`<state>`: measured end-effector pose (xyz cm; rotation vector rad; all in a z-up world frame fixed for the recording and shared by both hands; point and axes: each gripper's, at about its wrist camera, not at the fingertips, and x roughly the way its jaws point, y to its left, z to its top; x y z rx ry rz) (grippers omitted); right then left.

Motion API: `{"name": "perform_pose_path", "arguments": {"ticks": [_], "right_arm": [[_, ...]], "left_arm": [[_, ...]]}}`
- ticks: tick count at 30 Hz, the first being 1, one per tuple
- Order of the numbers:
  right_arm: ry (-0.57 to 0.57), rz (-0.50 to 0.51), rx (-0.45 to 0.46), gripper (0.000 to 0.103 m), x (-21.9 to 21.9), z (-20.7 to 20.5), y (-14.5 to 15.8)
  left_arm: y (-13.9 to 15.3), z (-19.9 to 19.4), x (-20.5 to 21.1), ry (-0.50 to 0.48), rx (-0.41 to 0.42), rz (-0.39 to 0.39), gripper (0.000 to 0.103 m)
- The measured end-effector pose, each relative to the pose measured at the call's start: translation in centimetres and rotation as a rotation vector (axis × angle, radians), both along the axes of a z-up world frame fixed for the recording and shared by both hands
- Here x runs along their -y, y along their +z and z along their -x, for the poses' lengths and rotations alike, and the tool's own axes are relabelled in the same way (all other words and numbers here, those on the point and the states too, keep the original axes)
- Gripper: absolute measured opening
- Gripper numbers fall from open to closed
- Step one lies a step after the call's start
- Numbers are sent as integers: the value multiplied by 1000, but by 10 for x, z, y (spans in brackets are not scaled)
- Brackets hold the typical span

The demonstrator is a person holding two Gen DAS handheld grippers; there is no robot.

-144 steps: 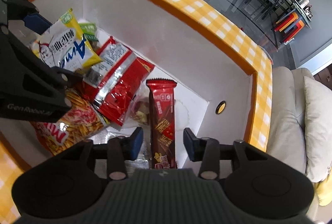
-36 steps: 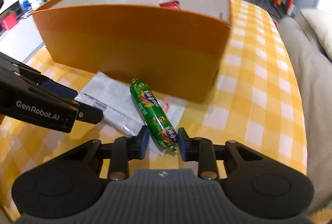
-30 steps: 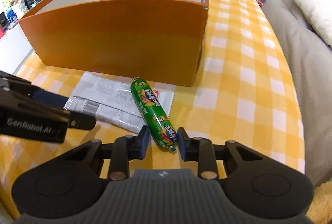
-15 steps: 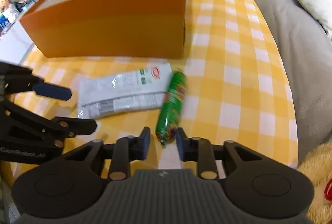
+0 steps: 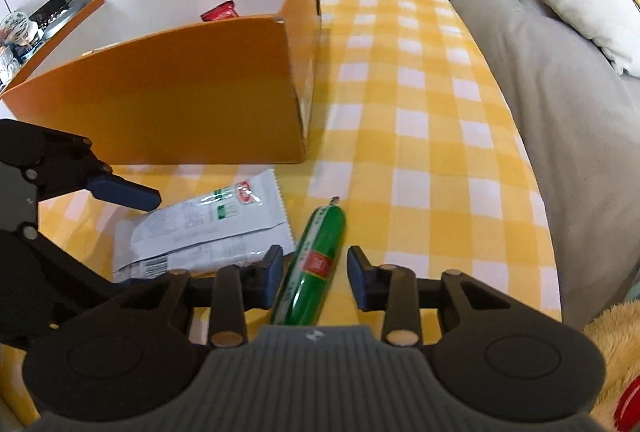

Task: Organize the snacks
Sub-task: 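Grasp the white packet with the left gripper while the right grasps the green sausage, then lift both held items and carry them over the orange box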

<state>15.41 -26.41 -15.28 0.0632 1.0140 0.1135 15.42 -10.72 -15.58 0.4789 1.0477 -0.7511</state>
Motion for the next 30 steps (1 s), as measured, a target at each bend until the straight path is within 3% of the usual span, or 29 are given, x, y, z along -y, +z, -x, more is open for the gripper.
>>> {"name": "perform_pose_path", "arguments": {"ticks": [5,9,14,16,22,30], "right_arm": [[-13,-14,-12,33,1,-7,-8],[24,43,-5,33,-9,-7,-9],[49,106,-4,25,-15,-8,-9],[54,106,-7,25,-14,-9,-9],[62,116,-5,25,-16,-7,-8],[67,120,-2,24,-16,-6,-8]], "left_arm": [[-2,-7,0,11,-3,22,87],[-3,-6,5,15,19,10,90],[-2,-4,3,53,4,24,77],[0,-1,2,70,8,27,65],[1,0,-1,220,-11,24,59],[2,7,-18,398,-42,77,57]]}}
